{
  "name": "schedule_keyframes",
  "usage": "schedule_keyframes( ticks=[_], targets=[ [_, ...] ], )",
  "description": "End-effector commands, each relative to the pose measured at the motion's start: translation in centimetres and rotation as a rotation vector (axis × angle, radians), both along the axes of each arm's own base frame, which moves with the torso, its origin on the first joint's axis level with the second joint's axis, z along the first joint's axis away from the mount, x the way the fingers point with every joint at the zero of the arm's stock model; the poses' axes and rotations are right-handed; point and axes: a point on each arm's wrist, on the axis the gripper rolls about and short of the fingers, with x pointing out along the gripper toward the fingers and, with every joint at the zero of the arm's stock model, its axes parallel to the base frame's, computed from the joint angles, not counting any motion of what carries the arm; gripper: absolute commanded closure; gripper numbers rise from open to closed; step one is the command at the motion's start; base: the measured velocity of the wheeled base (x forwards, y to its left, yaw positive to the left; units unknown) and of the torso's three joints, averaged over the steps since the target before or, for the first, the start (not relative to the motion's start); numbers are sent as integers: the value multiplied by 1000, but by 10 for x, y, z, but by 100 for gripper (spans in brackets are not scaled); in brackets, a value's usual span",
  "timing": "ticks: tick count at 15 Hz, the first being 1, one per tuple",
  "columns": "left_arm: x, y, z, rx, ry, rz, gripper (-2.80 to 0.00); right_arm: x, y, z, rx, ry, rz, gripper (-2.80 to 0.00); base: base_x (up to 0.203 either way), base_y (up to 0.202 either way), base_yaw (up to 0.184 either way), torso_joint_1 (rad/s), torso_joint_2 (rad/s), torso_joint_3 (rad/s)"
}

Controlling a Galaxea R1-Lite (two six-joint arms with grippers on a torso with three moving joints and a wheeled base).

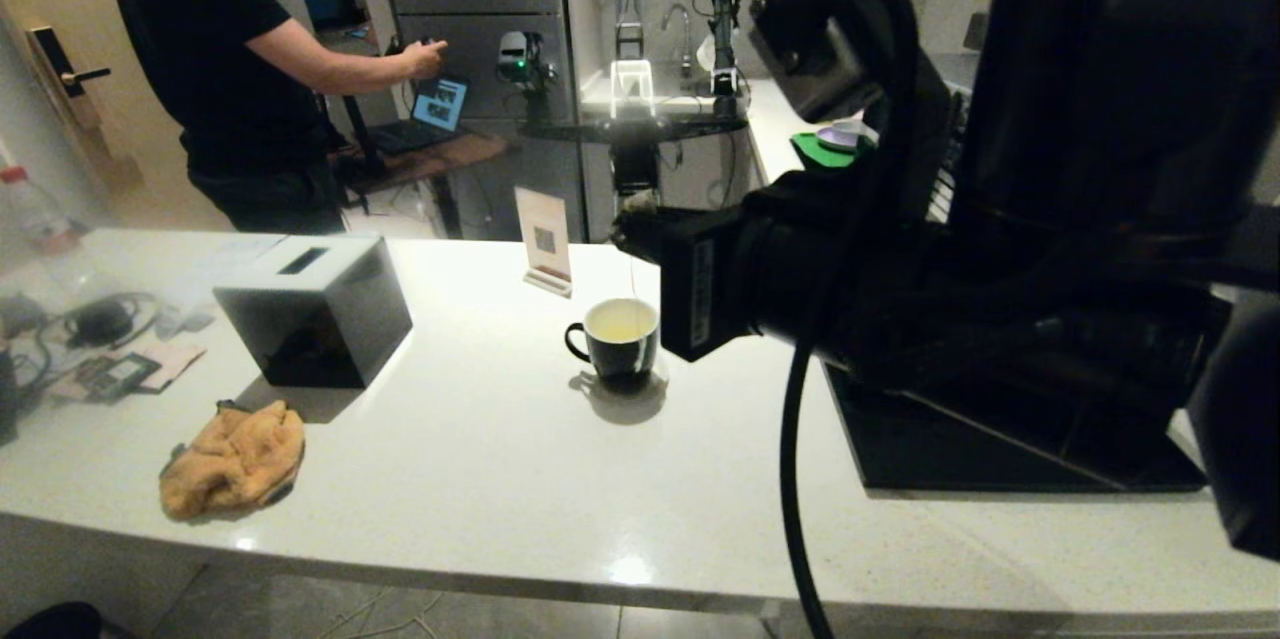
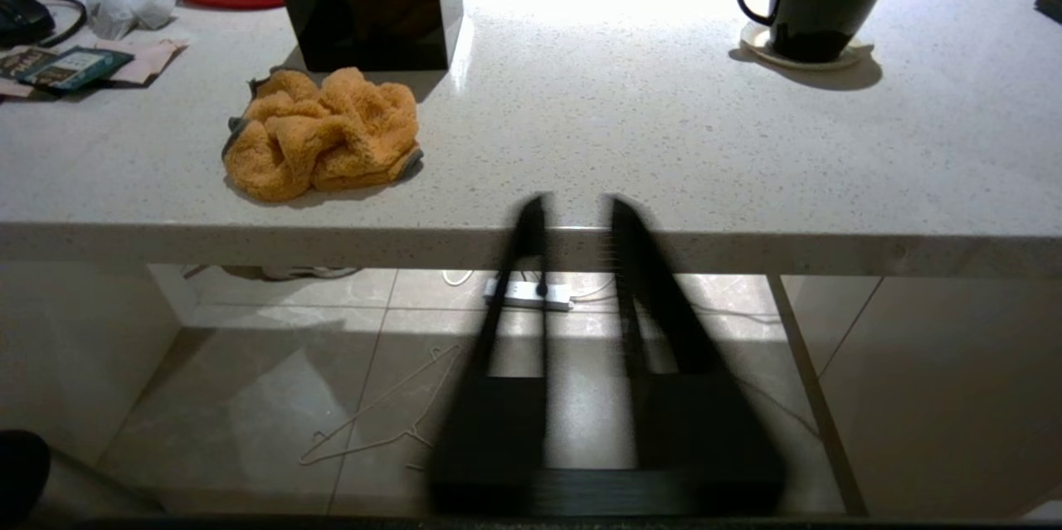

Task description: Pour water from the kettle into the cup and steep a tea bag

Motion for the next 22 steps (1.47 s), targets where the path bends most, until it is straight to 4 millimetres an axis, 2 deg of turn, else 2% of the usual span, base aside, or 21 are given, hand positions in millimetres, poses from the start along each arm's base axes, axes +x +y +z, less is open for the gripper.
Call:
schedule_keyframes(
  ticks=[1,10,14,17,22],
  targets=[
    [0,0,0,0,0,1,-280,-1,6,-5,-11,8,12,0,0,0,0,0,0,0],
    [0,0,1,11,-6,0,-280,-6,6,-14,-47,14,24,0,0,0,0,0,0,0],
    [1,-2,25,2,-6,-73,-280,-6,7,-15,-52,17,25,0,0,0,0,0,0,0],
    [18,-2,49,-3,69,-125,-280,-5,9,-13,-22,3,26,0,0,0,0,0,0,0],
    [71,-9,80,-23,180,-293,-280,-2,14,-10,1,-12,26,0,0,0,0,0,0,0]
  ],
)
